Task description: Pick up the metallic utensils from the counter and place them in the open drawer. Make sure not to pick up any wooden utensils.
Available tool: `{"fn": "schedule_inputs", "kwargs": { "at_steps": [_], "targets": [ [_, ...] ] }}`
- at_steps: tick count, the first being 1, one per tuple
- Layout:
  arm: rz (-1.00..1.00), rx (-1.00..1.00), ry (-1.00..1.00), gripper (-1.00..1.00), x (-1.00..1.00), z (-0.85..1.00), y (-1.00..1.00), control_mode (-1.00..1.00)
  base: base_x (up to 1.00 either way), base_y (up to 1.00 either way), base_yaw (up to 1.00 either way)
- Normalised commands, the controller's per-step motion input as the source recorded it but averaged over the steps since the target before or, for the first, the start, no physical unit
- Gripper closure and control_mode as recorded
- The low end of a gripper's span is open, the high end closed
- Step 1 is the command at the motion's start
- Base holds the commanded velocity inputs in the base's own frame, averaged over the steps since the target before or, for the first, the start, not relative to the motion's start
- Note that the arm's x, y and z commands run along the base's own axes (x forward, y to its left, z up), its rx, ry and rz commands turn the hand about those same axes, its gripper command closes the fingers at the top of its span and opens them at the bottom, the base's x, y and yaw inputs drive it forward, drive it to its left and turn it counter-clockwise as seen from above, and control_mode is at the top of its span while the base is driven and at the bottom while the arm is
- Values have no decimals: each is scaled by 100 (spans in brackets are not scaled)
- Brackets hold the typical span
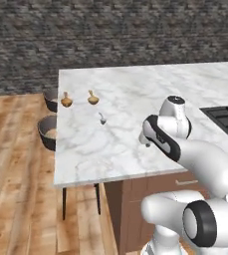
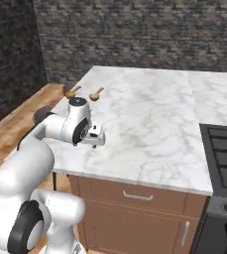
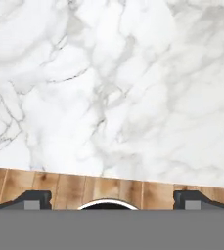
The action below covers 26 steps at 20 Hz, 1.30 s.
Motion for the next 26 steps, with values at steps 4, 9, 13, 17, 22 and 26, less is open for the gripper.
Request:
{"fn": "schedule_inputs", "kwargs": {
  "at_steps": [4, 9, 13, 17, 22, 26],
  "targets": [
    [0, 0, 0, -100, 0, 0, 0, 100, 0, 100, -34],
    [0, 0, 0, -100, 0, 0, 0, 100, 0, 100, -44],
    [0, 0, 0, -100, 0, 0, 0, 100, 27, 100, -45],
    [0, 0, 0, -100, 0, 0, 0, 100, 36, 100, -51],
    [0, 0, 0, -100, 0, 0, 0, 100, 50, 100, -56],
    [0, 0, 0, -100, 0, 0, 0, 100, 47, 100, -57]
  ]
}}
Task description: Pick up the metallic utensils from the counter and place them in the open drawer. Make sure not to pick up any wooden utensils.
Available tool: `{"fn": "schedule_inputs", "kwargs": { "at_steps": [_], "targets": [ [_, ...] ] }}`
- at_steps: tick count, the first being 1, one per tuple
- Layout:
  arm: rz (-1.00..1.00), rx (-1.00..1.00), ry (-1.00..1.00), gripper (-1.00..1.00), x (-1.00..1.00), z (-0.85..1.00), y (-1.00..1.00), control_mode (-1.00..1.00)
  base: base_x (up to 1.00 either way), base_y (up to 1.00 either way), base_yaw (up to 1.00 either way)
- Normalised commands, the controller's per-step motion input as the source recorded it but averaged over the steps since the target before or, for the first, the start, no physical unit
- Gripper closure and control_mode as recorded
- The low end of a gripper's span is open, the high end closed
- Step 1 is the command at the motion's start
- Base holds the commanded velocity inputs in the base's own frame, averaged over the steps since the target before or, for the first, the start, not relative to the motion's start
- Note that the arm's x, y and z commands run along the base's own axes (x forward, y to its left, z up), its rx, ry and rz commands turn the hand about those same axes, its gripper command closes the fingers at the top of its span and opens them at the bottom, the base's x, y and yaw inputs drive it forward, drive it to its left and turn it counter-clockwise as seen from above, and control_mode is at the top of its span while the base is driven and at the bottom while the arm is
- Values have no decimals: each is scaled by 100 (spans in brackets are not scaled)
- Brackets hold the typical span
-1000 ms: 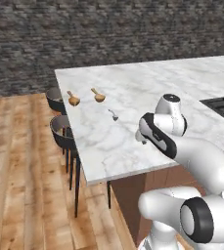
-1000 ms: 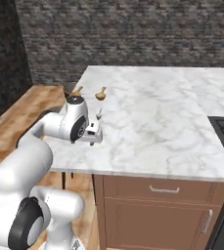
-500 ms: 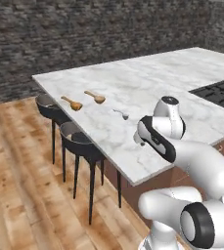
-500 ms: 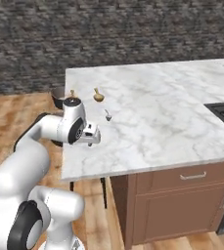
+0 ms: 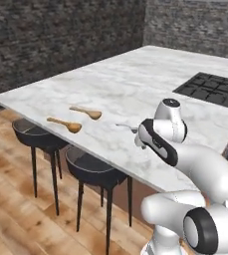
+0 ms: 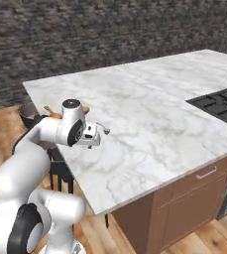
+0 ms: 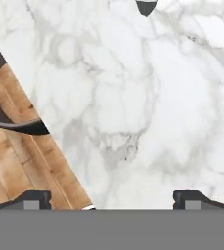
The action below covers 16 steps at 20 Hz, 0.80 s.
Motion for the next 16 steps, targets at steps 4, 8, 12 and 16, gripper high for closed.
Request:
{"fn": "schedule_inputs", "kwargs": {
  "at_steps": [4, 8, 12, 16],
  "targets": [
    [0, 0, 0, -100, 0, 0, 0, 100, 31, 100, -56],
    [0, 0, 0, -100, 0, 0, 0, 100, 47, 100, -57],
    [0, 0, 0, -100, 0, 0, 0, 100, 46, 100, -54],
    [0, 0, 0, -100, 0, 0, 0, 100, 91, 56, -23]
  ]
}}
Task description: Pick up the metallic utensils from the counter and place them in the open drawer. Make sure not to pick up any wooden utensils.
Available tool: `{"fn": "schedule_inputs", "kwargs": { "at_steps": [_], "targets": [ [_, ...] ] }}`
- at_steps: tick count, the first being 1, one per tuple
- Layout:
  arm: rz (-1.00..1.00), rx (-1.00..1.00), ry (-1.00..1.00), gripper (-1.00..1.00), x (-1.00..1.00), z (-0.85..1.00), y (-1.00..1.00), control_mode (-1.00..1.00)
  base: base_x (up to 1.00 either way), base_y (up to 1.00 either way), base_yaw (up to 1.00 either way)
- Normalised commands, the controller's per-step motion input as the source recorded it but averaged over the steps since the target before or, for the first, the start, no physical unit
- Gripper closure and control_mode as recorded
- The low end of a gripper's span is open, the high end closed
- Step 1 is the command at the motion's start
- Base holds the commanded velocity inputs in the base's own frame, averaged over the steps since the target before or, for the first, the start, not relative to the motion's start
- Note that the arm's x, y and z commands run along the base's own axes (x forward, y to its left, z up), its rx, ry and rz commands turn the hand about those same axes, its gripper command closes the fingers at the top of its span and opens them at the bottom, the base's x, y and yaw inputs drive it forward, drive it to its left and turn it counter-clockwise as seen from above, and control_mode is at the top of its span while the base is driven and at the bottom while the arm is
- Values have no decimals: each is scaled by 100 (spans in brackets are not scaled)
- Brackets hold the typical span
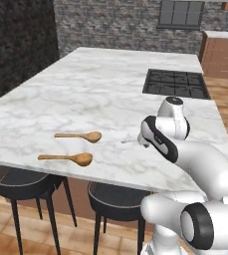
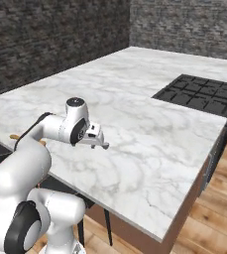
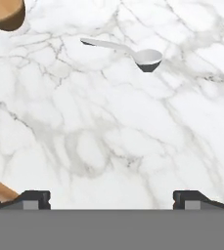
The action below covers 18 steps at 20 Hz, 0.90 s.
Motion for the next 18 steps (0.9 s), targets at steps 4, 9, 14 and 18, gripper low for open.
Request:
{"fn": "schedule_inputs", "kwargs": {
  "at_steps": [4, 9, 14, 18],
  "targets": [
    [0, 0, 0, -100, 0, 0, 0, 100, 66, 25, -20],
    [0, 0, 0, -100, 0, 0, 0, 100, 13, 25, -16],
    [0, 0, 0, -100, 0, 0, 0, 100, 0, 3, -2],
    [0, 0, 0, -100, 0, 0, 0, 100, 0, 0, 0]
  ]
}}
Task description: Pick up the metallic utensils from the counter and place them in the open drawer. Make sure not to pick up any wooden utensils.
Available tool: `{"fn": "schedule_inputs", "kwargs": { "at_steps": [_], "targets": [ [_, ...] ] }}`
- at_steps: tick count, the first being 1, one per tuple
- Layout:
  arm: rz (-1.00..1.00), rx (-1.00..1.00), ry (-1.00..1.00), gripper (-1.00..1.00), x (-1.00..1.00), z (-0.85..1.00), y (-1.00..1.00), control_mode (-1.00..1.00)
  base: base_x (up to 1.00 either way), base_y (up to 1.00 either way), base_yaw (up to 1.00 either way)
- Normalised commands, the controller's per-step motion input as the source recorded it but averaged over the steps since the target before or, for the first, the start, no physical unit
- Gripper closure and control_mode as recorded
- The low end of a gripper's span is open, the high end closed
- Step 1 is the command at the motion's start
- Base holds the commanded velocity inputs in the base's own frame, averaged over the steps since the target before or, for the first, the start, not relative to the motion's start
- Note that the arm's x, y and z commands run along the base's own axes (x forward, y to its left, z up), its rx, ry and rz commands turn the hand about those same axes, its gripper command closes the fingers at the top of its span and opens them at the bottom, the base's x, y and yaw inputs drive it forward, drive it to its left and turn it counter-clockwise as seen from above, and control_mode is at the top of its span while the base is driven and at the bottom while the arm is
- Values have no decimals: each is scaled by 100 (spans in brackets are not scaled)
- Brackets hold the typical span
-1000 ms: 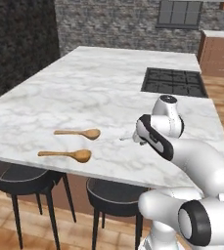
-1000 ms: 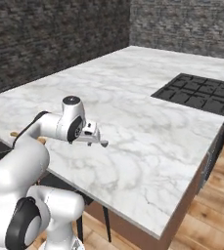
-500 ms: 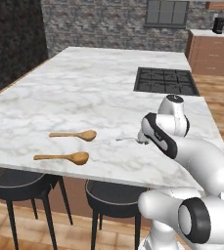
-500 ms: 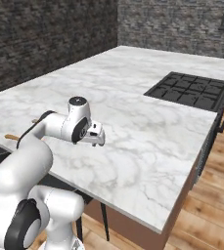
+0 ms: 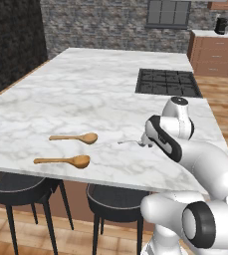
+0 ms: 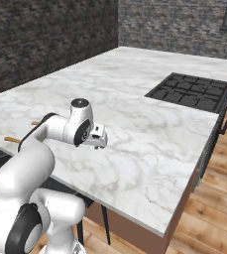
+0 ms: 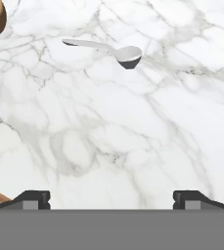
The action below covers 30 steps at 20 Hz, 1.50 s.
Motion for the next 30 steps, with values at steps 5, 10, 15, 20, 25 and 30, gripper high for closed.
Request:
{"fn": "schedule_inputs", "kwargs": {
  "at_steps": [5, 10, 15, 20, 25, 30],
  "targets": [
    [0, 0, 3, -100, 16, 0, 1, -100, 0, 0, 0],
    [4, -3, 22, -100, 97, 20, 21, -100, 0, 0, 0],
    [16, -4, 34, -100, 100, 4, 31, -100, 0, 0, 0],
    [24, -3, 23, -100, 100, -3, 26, -100, 0, 0, 0],
    [15, -3, 10, -100, 83, -12, 21, -100, 0, 0, 0],
    [-47, -2, 4, -100, 19, -50, 8, -100, 0, 0, 0]
  ]
}}
